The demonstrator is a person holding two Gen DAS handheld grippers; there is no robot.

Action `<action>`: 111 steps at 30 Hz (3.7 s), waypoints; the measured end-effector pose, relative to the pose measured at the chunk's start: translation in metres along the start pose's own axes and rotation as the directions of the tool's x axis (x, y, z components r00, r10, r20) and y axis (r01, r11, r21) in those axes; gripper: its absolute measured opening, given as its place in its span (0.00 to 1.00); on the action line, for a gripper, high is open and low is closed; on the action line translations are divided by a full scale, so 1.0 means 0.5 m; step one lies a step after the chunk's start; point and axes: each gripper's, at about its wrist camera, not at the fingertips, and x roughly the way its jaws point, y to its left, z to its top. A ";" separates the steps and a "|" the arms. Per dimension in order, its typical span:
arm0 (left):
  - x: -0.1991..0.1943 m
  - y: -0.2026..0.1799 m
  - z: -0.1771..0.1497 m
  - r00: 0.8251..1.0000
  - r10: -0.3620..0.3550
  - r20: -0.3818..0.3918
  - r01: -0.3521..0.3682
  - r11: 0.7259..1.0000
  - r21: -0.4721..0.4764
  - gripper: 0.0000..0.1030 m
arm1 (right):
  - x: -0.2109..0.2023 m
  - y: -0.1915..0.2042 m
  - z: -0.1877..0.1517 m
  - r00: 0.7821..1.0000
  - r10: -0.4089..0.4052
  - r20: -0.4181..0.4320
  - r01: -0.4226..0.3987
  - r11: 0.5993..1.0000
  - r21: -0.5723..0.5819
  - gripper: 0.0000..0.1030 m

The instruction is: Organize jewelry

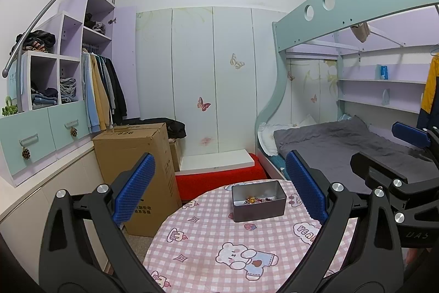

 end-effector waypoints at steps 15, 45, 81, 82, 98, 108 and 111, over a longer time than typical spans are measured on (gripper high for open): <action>0.005 0.001 -0.008 1.000 0.004 -0.002 -0.004 1.000 0.004 0.91 | 0.003 -0.004 -0.002 1.000 -0.001 -0.004 0.001 1.000 0.003 0.92; 0.007 0.004 -0.013 1.000 0.004 -0.008 -0.004 1.000 0.006 0.91 | 0.006 -0.004 -0.014 1.000 -0.005 -0.013 0.006 1.000 0.008 0.92; 0.009 0.007 -0.014 1.000 0.003 -0.010 -0.003 1.000 0.006 0.91 | 0.008 -0.005 -0.018 1.000 -0.007 -0.017 0.007 1.000 0.009 0.92; 0.008 0.007 -0.015 1.000 0.003 -0.011 -0.003 1.000 0.006 0.91 | 0.008 -0.005 -0.018 1.000 -0.007 -0.017 0.007 1.000 0.009 0.92; 0.008 0.012 -0.016 1.000 0.006 -0.010 -0.006 1.000 0.009 0.91 | 0.005 -0.007 -0.021 1.000 -0.011 -0.018 0.011 1.000 0.010 0.92; 0.009 0.012 -0.016 1.000 0.005 -0.012 -0.005 1.000 0.009 0.91 | 0.004 -0.008 -0.022 1.000 -0.012 -0.018 0.012 1.000 0.009 0.92; 0.009 0.014 -0.016 1.000 0.006 -0.012 -0.006 1.000 0.010 0.91 | 0.004 -0.008 -0.022 1.000 -0.011 -0.018 0.011 1.000 0.011 0.92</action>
